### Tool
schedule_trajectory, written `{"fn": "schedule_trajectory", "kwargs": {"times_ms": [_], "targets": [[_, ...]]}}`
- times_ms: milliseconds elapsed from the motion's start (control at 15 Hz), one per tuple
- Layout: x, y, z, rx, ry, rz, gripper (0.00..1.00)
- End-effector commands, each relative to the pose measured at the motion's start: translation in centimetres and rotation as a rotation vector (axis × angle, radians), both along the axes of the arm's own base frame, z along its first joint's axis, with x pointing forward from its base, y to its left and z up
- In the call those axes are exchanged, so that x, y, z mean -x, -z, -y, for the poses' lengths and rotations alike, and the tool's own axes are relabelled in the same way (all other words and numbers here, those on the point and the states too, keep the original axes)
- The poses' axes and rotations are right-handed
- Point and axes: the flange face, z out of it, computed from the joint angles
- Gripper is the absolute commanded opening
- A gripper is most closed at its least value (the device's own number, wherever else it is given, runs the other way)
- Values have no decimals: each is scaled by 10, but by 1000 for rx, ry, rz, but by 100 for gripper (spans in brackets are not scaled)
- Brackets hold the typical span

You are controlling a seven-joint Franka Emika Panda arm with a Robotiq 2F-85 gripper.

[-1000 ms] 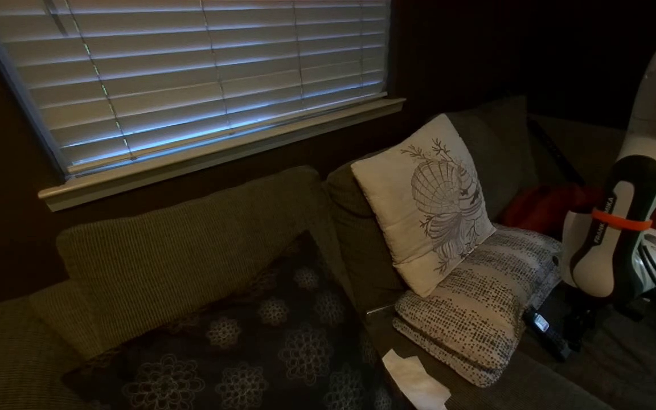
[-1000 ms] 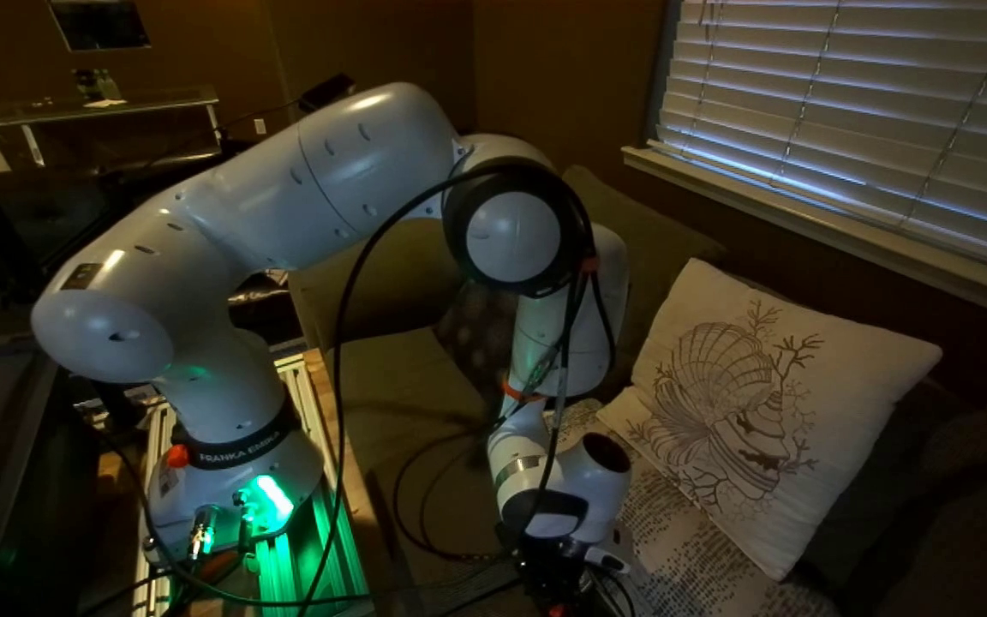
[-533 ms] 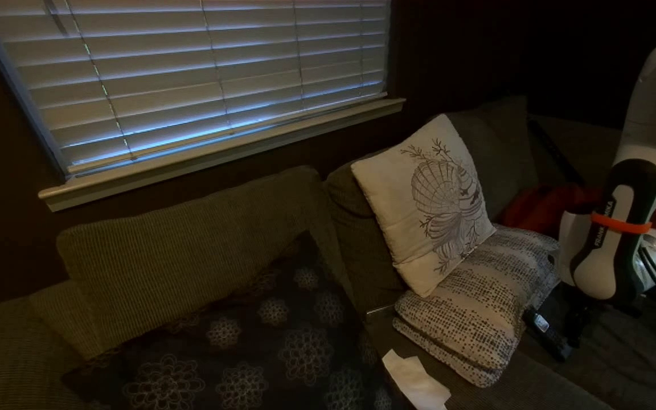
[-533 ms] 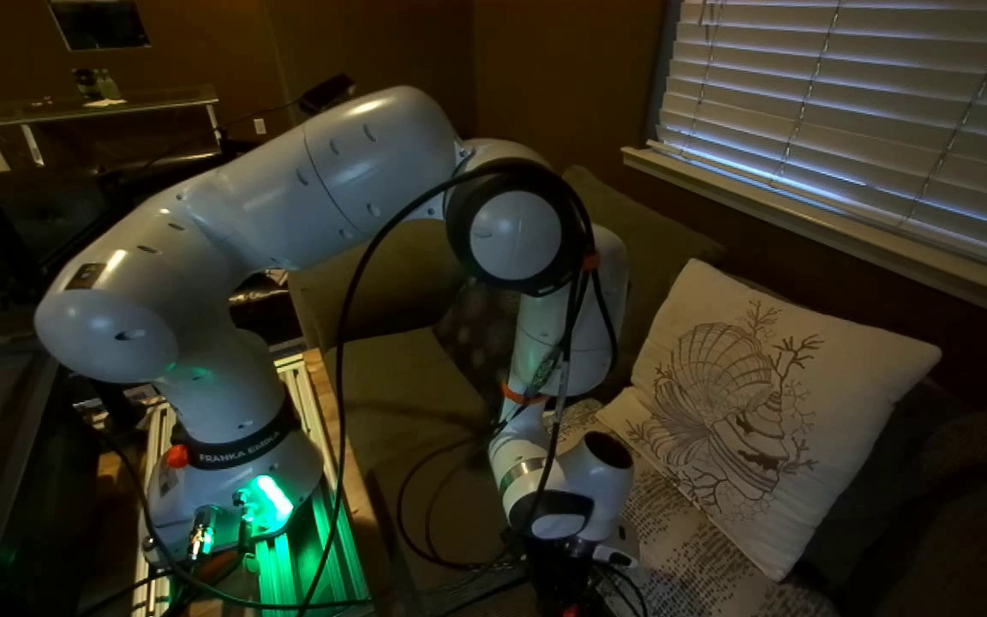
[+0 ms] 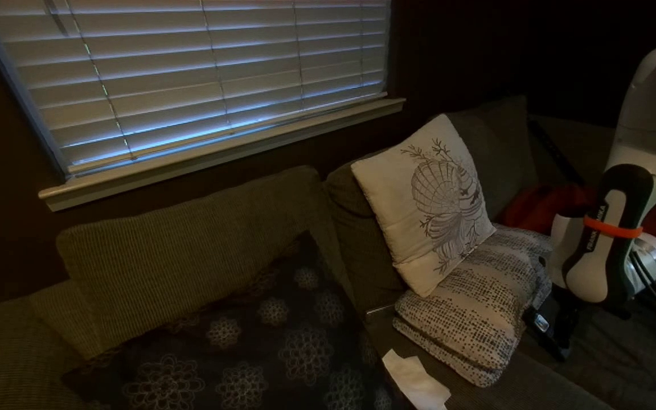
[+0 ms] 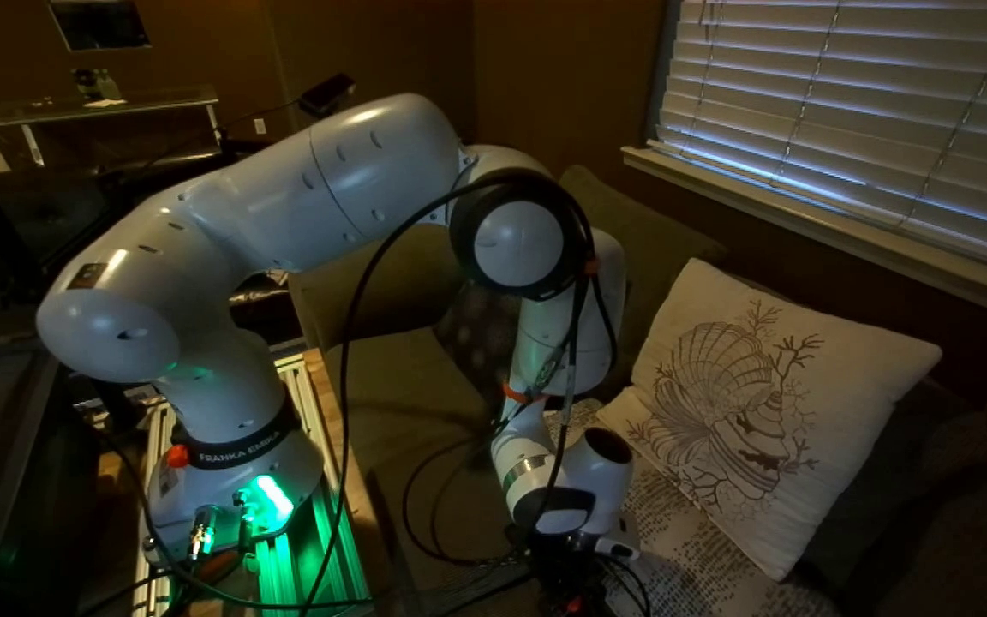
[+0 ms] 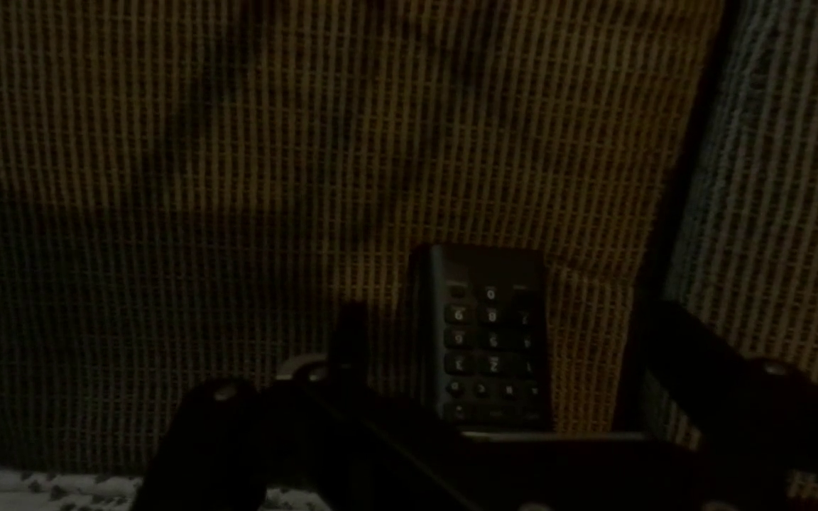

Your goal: Place the remote control underneath the white cushions.

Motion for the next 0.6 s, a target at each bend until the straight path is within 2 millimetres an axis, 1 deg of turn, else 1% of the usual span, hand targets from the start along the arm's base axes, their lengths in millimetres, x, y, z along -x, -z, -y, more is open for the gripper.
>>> {"fn": "schedule_trajectory", "kwargs": {"times_ms": [0,200,400,533], "targets": [[-2,9,10,64,-12,-21,100],[-3,21,13,95,-52,-16,100],[-10,32,6,103,-87,37,100],[-13,35,1,108,-98,102,100]]}}
